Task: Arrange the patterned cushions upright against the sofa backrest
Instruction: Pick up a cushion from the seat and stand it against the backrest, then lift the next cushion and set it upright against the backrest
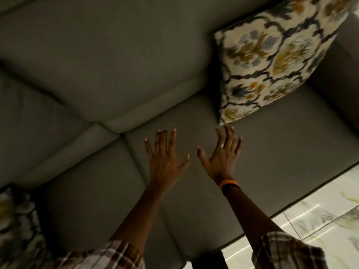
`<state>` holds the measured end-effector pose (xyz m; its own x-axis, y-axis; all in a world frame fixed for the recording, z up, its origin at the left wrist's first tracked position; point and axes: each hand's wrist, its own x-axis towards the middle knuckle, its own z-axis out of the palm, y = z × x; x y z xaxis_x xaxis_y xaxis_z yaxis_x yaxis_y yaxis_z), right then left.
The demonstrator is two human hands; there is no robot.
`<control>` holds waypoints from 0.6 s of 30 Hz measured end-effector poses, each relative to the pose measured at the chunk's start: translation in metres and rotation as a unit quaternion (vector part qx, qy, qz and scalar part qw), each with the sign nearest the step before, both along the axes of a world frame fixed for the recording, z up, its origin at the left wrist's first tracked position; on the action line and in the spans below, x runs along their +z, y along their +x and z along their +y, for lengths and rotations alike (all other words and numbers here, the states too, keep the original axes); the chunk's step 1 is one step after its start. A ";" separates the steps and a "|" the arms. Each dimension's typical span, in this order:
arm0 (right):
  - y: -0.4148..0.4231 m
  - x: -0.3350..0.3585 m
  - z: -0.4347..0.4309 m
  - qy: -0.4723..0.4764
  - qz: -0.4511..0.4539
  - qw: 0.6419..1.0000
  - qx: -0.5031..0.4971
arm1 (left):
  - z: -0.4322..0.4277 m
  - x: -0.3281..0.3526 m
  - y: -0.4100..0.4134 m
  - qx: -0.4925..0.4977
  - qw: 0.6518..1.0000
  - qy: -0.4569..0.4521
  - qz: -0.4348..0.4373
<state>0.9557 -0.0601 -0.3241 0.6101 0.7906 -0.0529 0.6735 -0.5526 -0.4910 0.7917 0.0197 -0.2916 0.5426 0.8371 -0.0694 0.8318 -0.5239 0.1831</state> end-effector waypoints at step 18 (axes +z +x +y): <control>-0.570 0.081 0.012 -0.008 0.062 0.961 0.271 | -0.074 0.067 -0.615 0.279 0.959 0.015 0.048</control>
<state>0.3859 -0.0486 -0.2427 0.0981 0.9887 -0.1130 0.8012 -0.1459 -0.5804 0.1766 -0.0547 -0.2242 0.0009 0.9977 -0.0672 0.9966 0.0046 0.0828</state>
